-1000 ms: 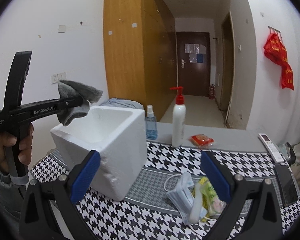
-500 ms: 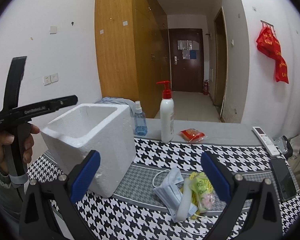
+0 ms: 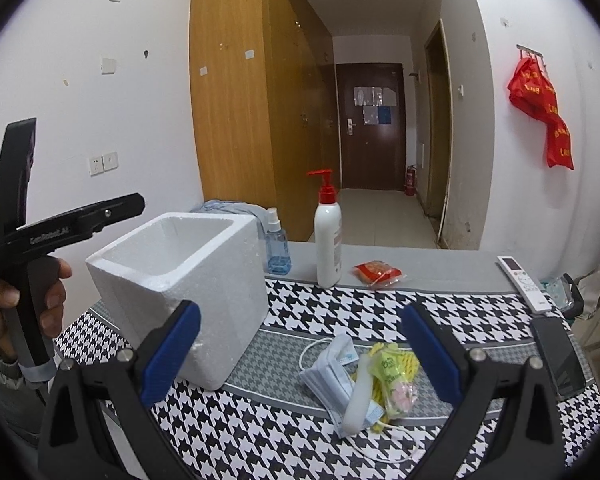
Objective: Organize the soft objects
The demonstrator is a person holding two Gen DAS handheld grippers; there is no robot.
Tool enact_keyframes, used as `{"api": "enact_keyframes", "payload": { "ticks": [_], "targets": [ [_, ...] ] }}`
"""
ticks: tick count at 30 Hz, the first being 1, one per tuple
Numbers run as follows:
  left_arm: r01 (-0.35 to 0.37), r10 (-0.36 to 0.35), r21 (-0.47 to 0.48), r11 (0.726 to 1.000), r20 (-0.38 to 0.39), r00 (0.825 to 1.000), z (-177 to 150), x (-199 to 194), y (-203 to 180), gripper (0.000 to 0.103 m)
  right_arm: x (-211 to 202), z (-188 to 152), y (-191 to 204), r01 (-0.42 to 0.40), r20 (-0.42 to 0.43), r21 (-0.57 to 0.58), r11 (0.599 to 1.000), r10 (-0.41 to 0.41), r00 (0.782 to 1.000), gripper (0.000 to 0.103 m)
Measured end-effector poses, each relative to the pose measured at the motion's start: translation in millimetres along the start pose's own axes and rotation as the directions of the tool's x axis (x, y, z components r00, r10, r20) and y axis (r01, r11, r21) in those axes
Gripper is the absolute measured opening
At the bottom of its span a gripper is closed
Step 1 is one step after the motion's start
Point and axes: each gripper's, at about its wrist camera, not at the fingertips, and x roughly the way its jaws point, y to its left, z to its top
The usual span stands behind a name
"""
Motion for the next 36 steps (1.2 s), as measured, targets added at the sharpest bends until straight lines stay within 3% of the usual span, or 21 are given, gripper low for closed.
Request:
{"api": "enact_keyframes", "payload": {
  "ticks": [22, 36],
  "targets": [
    [0.107, -0.111, 0.062, 0.992, 0.051, 0.993, -29, -41, -62, 0.102, -34, -20, -24, 0.014, 0.015, 0.023, 1.000, -0.015, 1.000, 0.102],
    [0.161, -0.160, 0.063, 0.985, -0.028, 0.987, -61, -35, -89, 0.102, -51, -40, -40, 0.029, 0.009, 0.041, 0.999, -0.029, 1.000, 0.102]
  ]
}}
